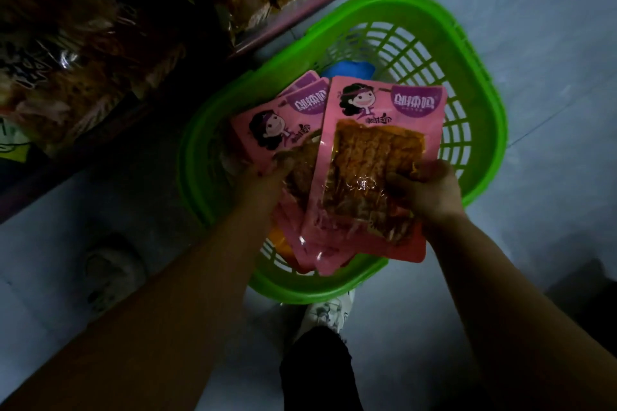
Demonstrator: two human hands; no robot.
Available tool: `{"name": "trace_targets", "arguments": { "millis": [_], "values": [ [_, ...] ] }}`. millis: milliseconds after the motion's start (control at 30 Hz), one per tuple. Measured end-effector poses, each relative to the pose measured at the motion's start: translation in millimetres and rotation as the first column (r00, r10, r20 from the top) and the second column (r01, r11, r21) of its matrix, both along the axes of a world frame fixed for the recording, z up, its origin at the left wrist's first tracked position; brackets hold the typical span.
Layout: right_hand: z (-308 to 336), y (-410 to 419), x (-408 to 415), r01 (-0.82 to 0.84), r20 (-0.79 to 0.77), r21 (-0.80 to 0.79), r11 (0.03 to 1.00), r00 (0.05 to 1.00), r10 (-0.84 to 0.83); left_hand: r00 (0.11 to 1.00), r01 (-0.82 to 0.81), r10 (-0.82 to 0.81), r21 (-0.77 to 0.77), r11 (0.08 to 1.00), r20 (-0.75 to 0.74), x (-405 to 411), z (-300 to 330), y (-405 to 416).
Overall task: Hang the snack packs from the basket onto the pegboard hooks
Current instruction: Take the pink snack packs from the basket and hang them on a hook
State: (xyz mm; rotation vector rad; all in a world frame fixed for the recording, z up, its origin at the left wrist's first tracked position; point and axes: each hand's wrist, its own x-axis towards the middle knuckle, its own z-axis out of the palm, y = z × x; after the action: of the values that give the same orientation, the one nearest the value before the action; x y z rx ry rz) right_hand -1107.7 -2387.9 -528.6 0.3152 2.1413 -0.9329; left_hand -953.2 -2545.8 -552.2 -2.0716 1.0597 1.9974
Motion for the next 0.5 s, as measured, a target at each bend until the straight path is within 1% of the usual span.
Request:
{"name": "trace_targets", "arguments": {
  "millis": [67, 133, 167, 233, 300, 333, 433, 500],
  "values": [
    [14, 2, 5, 0.091, 0.093, -0.173, 0.981, 0.993, -0.075, 0.998, -0.03, 0.029, -0.017, 0.999, -0.061, -1, 14, 4],
    [36, 4, 9, 0.157, 0.193, -0.322, 0.933, 0.976, -0.098, 0.985, -0.11, 0.107, -0.014, 0.994, -0.132, -3, 39, 6],
    [48, 4, 10, 0.165, 0.227, -0.386, 0.908, 0.971, -0.079, 0.973, -0.145, 0.142, -0.002, 0.989, -0.184, -3, 53, 6],
    [78, 4, 13, 0.124, 0.241, -0.474, 0.872, 0.97, -0.007, 0.959, -0.138, 0.128, -0.021, 0.99, -0.254, -2, 80, 3],
    [111, 3, 17, 0.082, 0.23, -0.501, 0.861, 0.972, 0.041, 0.962, -0.107, 0.08, -0.09, 0.99, -0.261, 1, 118, -5],
    [129, 2, 19, 0.067, 0.219, -0.504, 0.861, 0.974, 0.052, 0.96, -0.082, 0.038, -0.152, 0.985, -0.277, 4, 139, -8],
    [192, -9, 31, 0.015, 0.162, -0.511, 0.86, 0.984, 0.079, 0.96, 0.002, -0.108, -0.379, 0.926, -0.258, 17, 215, -21],
    [241, -20, 41, -0.031, 0.13, -0.521, 0.853, 0.985, 0.115, 0.946, 0.029, -0.172, -0.456, 0.889, -0.275, 25, 274, -33]
  ]
}}
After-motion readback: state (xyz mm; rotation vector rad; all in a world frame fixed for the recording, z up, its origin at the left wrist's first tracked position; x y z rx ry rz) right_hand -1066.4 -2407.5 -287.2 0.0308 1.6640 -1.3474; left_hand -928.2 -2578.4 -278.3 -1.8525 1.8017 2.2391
